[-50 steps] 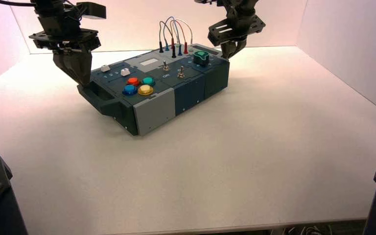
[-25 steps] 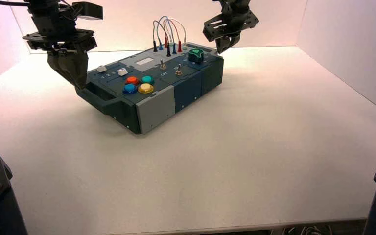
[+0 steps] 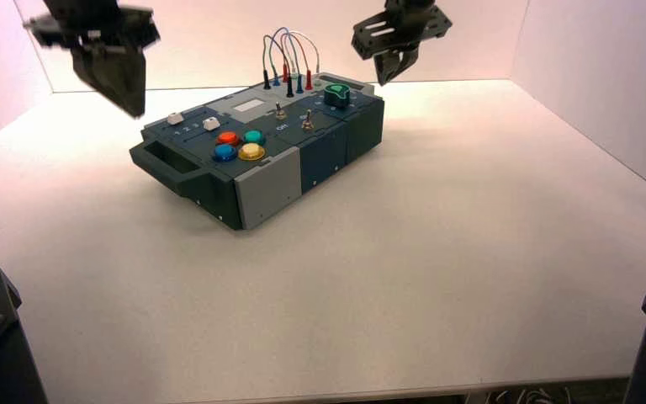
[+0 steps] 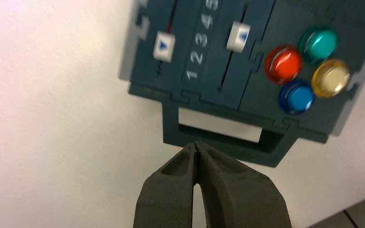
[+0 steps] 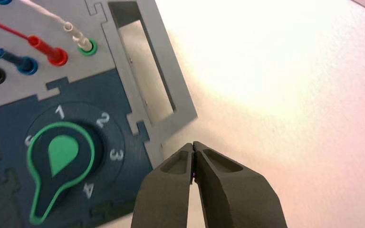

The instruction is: Rotate the box counterclockwise.

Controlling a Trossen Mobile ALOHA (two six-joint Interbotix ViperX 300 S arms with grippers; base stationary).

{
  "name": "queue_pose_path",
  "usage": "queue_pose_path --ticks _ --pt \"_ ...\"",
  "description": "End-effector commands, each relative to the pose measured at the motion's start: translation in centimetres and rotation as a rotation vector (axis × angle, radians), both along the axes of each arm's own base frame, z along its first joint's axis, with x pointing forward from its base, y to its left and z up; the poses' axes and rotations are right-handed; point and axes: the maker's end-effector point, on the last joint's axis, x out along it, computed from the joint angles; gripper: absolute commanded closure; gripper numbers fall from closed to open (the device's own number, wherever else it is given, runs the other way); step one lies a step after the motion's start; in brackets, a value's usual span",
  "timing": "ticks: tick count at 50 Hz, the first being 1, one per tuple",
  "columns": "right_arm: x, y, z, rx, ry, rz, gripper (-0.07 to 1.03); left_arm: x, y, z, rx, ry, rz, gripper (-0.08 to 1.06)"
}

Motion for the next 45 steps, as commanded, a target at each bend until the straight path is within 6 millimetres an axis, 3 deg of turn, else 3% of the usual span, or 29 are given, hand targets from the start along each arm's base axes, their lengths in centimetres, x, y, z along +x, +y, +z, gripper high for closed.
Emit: queue_pose_path --ticks 1,24,45 --pt "-0.5 -0.3 3.7 0.013 -0.032 -0.010 0.98 1.4 -0.3 2.5 -0.017 -0.083 0.011 1.00" --pt "-5.1 -1.7 7.9 0.003 0.063 -0.024 0.98 3.7 -0.7 4.3 -0.045 -0.202 0.042 1.00" --pt "-10.5 -0.4 10.1 0.152 0.123 0.072 0.98 4.1 -0.9 5.1 -0.078 -0.297 0.073 1.00"
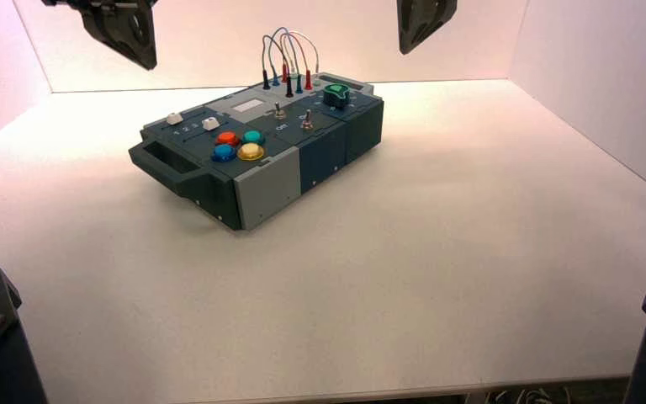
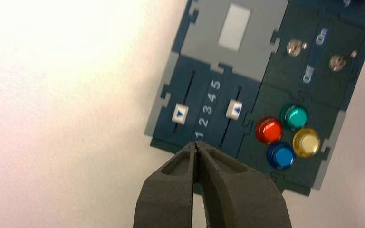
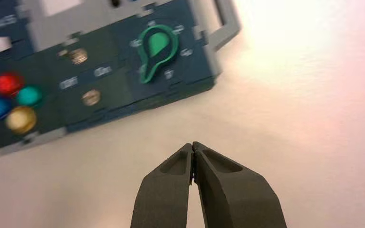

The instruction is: Rotate the box counterclockwise.

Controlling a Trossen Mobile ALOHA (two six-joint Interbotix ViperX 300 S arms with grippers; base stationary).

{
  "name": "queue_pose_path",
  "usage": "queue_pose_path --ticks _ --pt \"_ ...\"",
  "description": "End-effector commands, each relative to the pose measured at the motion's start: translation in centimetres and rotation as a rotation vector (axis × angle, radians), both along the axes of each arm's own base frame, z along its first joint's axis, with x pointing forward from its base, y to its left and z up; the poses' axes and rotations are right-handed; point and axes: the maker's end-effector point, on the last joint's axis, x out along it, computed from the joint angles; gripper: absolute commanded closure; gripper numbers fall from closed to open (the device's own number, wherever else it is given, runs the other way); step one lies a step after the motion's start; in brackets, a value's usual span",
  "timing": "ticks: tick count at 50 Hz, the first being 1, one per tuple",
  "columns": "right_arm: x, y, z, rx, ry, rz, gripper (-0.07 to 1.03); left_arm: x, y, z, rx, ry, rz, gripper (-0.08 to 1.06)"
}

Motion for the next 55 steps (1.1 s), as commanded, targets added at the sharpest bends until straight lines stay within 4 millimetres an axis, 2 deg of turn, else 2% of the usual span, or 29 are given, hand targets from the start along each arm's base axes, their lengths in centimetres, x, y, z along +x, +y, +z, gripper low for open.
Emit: queue_pose_path --ticks 1,23,55 --pt "-1.2 0.0 2.4 0.039 -0.050 0.019 0.98 0.5 -0.2 1.4 -0.011 -0.081 0.007 1.00" --pt "-5.3 -1.8 1.9 0.041 -0.132 0.044 0.98 1.0 -0.5 1.7 -0.011 -0.105 0.000 1.00" --pt "-5.5 -2.3 4.4 0.070 -0.259 0.039 0.98 1.4 -0.6 1.2 -0.011 -0.103 0.002 1.00"
